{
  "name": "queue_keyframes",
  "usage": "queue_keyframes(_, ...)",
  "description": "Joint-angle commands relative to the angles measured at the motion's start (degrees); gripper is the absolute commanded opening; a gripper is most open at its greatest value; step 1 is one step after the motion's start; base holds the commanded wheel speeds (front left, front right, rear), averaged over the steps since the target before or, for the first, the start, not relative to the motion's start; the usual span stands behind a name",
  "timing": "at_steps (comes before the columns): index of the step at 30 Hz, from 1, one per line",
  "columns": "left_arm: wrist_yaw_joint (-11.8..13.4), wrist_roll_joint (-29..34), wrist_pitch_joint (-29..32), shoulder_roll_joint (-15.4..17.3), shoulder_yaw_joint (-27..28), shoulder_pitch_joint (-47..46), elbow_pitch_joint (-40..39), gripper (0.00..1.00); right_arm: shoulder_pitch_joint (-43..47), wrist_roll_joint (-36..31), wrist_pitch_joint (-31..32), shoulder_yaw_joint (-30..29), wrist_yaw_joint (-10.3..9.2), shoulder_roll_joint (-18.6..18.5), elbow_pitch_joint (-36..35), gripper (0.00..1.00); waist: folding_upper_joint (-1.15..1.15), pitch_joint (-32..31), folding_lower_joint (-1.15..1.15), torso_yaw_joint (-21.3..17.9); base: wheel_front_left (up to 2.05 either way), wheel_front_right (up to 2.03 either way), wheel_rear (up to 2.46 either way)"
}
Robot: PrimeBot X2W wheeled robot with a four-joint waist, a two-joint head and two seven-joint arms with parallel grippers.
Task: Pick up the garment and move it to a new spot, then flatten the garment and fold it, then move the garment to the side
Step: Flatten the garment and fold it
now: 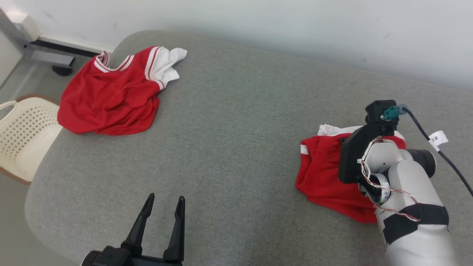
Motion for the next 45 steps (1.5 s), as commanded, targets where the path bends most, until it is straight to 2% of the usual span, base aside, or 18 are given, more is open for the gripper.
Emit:
queue_keyframes(1, 0.0, -0.6, -0.2, -0.2, -0.6, -0.7, 0.3, 1.0, -2.0, -2.6, -0.3, -2.3, -0.14, 0.0, 3.1, 0.0, 0.0, 2.1, 0.0, 2.6, 0.0, 0.0, 0.0)
queue_keyframes(9, 0.1, -1.4, -0.2, -0.3, -1.4, -0.8, 0.2, 1.0, -6.8, -7.8, -3.4, -7.6, -0.14, 0.0, 9.4, 0.0, 0.0, 3.5, 0.0, 5.3, 0.0, 0.0, 0.0)
queue_keyframes(16, 0.3, -1.5, -0.2, -0.3, -1.3, -0.5, 0.2, 1.0, -9.9, -8.2, -7.7, -9.6, -0.14, 0.0, 14.1, 0.0, 0.0, 2.9, 0.0, 5.3, 0.0, 0.0, 0.0)
queue_keyframes(17, 0.5, -1.4, -0.2, -0.3, -1.3, -0.5, 0.2, 1.0, -10.4, -7.5, -8.1, -9.5, -0.14, 0.0, 14.6, 0.11, 0.0, 2.6, 0.0, 5.0, 0.0, 0.0, 0.0)
queue_keyframes(18, 0.6, -1.2, -0.2, -0.3, -1.2, -0.5, 0.2, 1.0, -10.6, -7.0, -8.5, -9.0, -0.14, 0.0, 15.1, 0.33, 0.0, 2.3, 0.0, 4.7, 0.0, 0.0, 0.0)
queue_keyframes(19, 0.6, -1.0, -0.2, -0.3, -1.1, -0.3, 0.2, 1.0, -10.7, -6.8, -8.7, -8.8, -0.14, 0.0, 15.6, 0.91, 0.0, 1.9, 0.0, 4.3, 0.0, 0.0, 0.0)
queue_keyframes(20, 0.7, -0.8, -0.2, -0.3, -0.9, -0.2, 0.3, 1.0, -10.8, -6.5, -8.8, -8.4, -0.14, 0.0, 15.9, 1.0, 0.0, 1.4, 0.0, 3.8, 0.0, 0.0, 0.0)
queue_keyframes(28, 0.5, 0.2, -0.2, 0.3, 0.7, 1.5, 0.1, 1.0, -8.0, -3.6, -7.9, -6.6, -0.14, 0.0, 11.5, 1.0, 0.0, -3.5, 0.0, -1.1, 0.0, 0.0, 0.0)
queue_keyframes(34, 0.7, 0.7, -0.2, 0.7, 1.9, 2.2, -0.6, 1.0, -0.9, -3.1, -9.5, -6.6, -0.14, 0.0, 0.6, 1.0, 0.0, -6.6, 0.0, -4.3, 0.0, 0.0, 0.0)
queue_keyframes(42, 0.4, -0.7, -0.2, 0.6, 3.6, 3.4, -2.5, 1.0, 14.8, 0.8, -13.4, -7.7, -0.14, 0.0, -15.8, 1.0, 0.0, -8.4, 0.0, -8.6, 0.0, 0.0, 0.0)
queue_keyframes(45, 0.4, -0.6, -0.2, 0.5, 4.4, 3.8, -2.7, 1.0, 19.8, 2.9, -13.7, -8.6, -0.14, 0.0, -19.7, 1.0, 0.0, -8.6, 0.0, -10.2, 0.0, 0.0, 0.0)
